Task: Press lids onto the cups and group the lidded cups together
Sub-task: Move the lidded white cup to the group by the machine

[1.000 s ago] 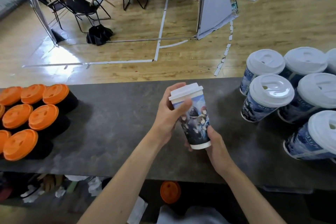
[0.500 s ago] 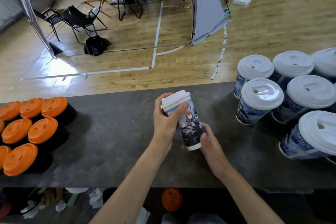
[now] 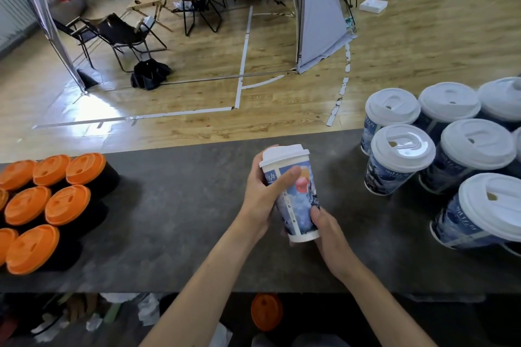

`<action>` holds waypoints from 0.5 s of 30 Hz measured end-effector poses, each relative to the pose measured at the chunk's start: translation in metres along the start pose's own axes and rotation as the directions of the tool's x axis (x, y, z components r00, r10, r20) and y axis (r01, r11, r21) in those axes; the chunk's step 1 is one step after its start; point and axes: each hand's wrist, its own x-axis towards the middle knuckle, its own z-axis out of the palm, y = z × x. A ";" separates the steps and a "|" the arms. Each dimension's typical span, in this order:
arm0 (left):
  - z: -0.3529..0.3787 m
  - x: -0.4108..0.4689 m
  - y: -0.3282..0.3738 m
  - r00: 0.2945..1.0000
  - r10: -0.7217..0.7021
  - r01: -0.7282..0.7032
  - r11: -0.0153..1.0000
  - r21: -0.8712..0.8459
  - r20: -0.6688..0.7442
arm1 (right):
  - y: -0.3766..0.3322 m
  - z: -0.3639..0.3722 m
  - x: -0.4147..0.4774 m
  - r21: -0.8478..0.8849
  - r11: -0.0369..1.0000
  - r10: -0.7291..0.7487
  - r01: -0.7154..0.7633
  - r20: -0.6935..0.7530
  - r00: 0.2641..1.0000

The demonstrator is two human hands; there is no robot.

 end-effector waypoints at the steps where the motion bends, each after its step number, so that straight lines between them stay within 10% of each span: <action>1: 0.000 0.000 0.000 1.000 -0.013 0.013 1.000 -0.020 -0.019 | -0.001 0.001 -0.001 0.012 1.000 0.010 -0.011 0.005 1.000; 15: 0.007 0.000 0.000 0.987 0.096 -0.085 0.993 0.086 -0.132 | -0.004 -0.002 0.001 0.024 0.999 0.040 -0.041 0.027 0.999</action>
